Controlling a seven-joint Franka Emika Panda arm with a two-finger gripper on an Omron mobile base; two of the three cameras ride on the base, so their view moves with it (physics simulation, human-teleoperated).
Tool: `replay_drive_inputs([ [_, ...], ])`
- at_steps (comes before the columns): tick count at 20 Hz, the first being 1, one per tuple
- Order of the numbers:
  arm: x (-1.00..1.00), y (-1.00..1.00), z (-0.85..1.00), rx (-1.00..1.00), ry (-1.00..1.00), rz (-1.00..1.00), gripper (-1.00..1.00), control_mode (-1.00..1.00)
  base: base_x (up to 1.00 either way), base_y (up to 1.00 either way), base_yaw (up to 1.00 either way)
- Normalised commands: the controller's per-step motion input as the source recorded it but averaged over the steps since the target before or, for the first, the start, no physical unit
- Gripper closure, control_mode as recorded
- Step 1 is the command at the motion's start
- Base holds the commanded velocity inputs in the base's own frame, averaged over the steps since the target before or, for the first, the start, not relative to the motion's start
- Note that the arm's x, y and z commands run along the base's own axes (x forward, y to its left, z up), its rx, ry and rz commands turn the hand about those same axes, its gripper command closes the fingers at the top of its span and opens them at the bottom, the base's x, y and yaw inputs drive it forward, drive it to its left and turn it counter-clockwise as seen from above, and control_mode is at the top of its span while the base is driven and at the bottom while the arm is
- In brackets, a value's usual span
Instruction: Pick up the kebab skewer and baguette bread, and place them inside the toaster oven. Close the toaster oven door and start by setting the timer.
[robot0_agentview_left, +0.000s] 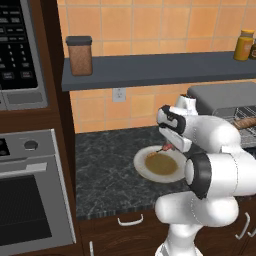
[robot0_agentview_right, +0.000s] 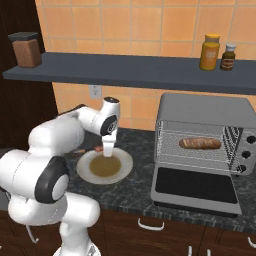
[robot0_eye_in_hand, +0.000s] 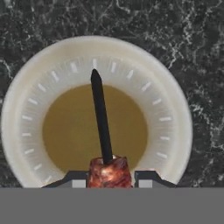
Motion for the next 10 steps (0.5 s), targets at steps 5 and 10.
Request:
replay_drive_inputs([
  [5, -0.75, -0.15, 0.79, 0.01, -0.08, -0.04, 1.00, -1.00, 0.00, 0.00, 0.00],
  [10, -0.20, -0.79, 0.67, 0.05, 0.00, -0.18, 1.00, -1.00, 0.00, 0.00, 0.00],
])
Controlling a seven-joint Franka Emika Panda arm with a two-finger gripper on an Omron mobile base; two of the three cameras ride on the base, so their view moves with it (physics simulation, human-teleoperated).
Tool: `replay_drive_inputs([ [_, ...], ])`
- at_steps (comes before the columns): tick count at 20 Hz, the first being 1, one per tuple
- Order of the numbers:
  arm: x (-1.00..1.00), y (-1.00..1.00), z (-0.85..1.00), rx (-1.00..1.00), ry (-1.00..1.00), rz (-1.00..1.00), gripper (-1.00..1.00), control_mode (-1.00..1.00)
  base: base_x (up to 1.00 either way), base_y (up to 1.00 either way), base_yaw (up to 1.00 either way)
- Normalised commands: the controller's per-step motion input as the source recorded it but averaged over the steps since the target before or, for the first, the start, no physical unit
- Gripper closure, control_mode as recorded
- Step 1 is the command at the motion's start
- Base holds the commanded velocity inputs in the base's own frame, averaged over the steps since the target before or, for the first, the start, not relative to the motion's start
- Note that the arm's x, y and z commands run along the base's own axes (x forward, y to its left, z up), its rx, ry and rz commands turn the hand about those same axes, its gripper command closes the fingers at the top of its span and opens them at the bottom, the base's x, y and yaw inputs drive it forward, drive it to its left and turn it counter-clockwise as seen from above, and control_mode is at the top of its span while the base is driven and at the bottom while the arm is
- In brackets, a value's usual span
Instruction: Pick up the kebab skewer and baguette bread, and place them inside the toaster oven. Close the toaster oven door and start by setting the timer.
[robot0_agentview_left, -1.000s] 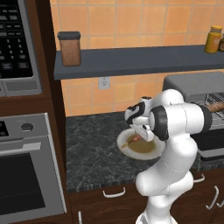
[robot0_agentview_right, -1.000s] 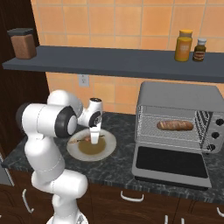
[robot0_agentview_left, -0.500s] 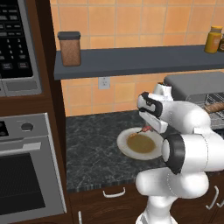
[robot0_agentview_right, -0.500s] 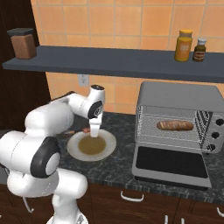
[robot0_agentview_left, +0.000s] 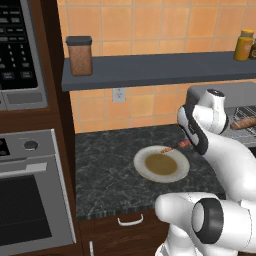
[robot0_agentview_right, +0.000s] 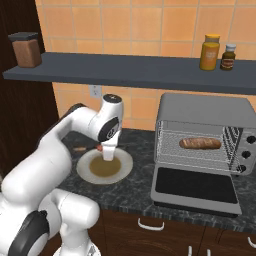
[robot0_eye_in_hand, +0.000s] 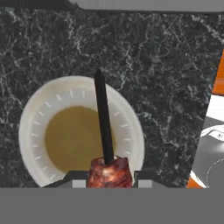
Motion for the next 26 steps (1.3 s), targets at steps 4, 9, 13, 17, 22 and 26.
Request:
replay_drive_inputs([
  [4, -0.16, -0.99, 0.74, 0.05, 0.00, -0.16, 1.00, -1.00, 0.00, 0.00, 0.00],
  [9, -0.18, -1.00, 0.44, 0.04, -0.01, -0.10, 1.00, -1.00, 0.00, 0.00, 0.00],
  [13, 0.00, -0.94, 0.14, 0.00, -0.09, 0.00, 1.00, -1.00, 0.00, 0.00, 0.00],
  [17, 0.00, -0.78, -0.02, 0.00, -0.07, 0.01, 1.00, -1.00, 0.00, 0.00, 0.00],
  [22, 0.17, -0.59, -0.03, 0.00, 0.00, 0.00, 1.00, -1.00, 0.00, 0.00, 0.00],
  [26, 0.28, -0.67, -0.06, 0.00, -0.03, -0.04, 1.00, -1.00, 0.00, 0.00, 0.00],
])
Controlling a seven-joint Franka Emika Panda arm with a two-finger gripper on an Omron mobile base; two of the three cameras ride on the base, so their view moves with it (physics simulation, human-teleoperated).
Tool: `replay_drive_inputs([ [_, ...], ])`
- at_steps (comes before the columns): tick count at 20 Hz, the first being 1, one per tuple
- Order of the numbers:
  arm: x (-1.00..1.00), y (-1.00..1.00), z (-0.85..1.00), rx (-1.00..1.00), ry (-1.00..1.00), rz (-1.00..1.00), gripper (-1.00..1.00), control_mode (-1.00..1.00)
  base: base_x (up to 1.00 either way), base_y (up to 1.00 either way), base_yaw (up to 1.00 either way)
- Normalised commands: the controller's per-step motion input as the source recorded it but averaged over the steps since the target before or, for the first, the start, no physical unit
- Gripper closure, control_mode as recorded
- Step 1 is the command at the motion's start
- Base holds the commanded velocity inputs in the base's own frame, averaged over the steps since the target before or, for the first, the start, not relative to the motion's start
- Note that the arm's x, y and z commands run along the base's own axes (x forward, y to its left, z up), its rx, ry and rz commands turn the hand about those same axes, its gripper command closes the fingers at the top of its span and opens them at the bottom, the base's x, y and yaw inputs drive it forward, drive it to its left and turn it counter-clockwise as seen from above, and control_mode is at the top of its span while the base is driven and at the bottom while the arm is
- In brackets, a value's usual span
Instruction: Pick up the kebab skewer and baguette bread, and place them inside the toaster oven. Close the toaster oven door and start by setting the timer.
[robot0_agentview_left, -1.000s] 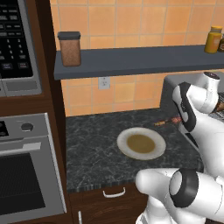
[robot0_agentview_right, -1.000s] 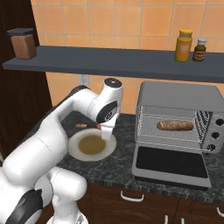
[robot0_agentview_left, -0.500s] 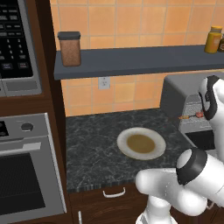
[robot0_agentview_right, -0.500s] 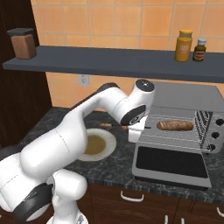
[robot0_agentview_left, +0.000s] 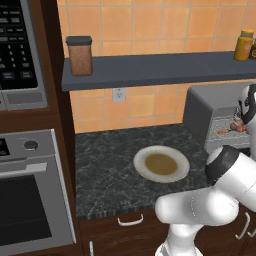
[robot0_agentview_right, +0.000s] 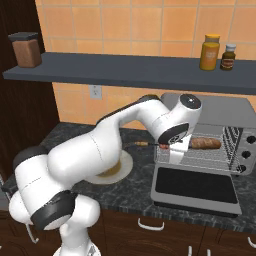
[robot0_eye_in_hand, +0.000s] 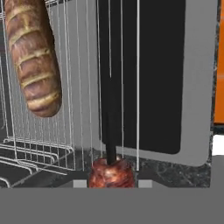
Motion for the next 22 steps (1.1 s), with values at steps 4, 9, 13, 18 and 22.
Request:
replay_drive_inputs([
  [4, 0.19, -0.39, -0.26, -0.07, -0.13, -0.04, 1.00, -1.00, 0.00, 0.00, 0.00],
  [9, 0.28, -0.44, -0.11, -0.05, -0.09, 0.00, 1.00, -1.00, 0.00, 0.00, 0.00],
  [13, 0.66, -0.41, -0.15, -0.01, 0.00, 0.00, 1.00, -1.00, 0.00, 0.00, 0.00],
  [18, 0.24, -0.51, -0.27, 0.00, -0.03, 0.00, 1.00, -1.00, 0.00, 0.00, 0.00],
  [22, 0.29, -0.12, -0.24, 0.00, -0.03, 0.00, 1.00, -1.00, 0.00, 0.00, 0.00],
])
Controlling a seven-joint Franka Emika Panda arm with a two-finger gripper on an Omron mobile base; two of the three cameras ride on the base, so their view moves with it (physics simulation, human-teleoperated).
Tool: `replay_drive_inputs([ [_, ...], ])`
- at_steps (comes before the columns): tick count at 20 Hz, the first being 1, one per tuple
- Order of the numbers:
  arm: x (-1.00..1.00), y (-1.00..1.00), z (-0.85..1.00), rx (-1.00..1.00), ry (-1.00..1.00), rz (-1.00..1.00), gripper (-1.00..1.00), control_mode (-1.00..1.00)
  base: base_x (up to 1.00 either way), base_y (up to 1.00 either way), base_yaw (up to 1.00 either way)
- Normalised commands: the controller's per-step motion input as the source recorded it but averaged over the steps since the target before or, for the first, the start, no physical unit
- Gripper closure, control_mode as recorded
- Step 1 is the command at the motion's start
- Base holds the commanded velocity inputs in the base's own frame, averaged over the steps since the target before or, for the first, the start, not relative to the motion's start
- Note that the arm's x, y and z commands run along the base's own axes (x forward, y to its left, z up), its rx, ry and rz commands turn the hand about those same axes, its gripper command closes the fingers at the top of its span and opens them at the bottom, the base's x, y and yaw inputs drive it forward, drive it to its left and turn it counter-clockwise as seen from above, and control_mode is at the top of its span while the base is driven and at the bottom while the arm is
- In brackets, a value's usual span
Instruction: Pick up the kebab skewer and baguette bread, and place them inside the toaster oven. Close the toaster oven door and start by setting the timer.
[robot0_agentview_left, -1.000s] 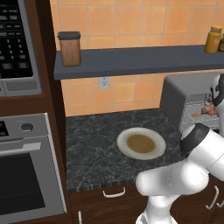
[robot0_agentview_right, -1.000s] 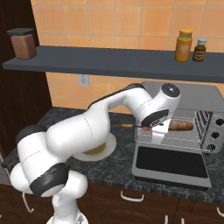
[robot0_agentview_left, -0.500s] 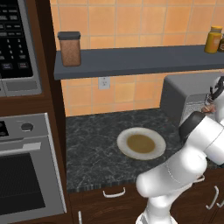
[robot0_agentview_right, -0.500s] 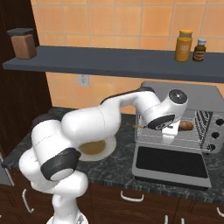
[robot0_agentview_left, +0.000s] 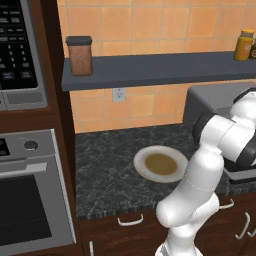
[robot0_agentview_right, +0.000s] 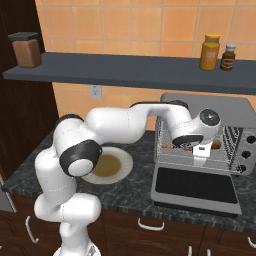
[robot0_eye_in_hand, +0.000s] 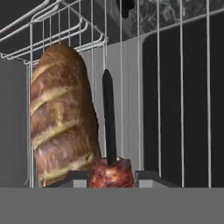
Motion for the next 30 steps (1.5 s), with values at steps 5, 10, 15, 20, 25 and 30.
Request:
replay_drive_inputs([
  [5, 0.29, -0.26, 0.00, 0.00, -0.03, 0.00, 1.00, -1.00, 0.00, 0.00, 0.00],
  [10, 0.20, -0.12, 0.00, 0.00, 0.00, 0.00, 1.00, -1.00, 0.00, 0.00, 0.00],
  [15, 0.00, 0.00, 0.00, 0.00, 0.00, 0.00, 1.00, -1.00, 0.00, 0.00, 0.00],
  [20, 0.00, 0.00, 0.00, 0.00, 0.00, 0.00, -1.00, -1.00, 0.00, 0.00, 0.00],
  [25, 0.00, 0.00, 0.00, 0.00, 0.00, 0.00, -1.00, -1.00, 0.00, 0.00, 0.00],
  [30, -0.11, 0.00, 0.00, 0.00, -0.02, 0.01, -1.00, -1.00, 0.00, 0.00, 0.00],
])
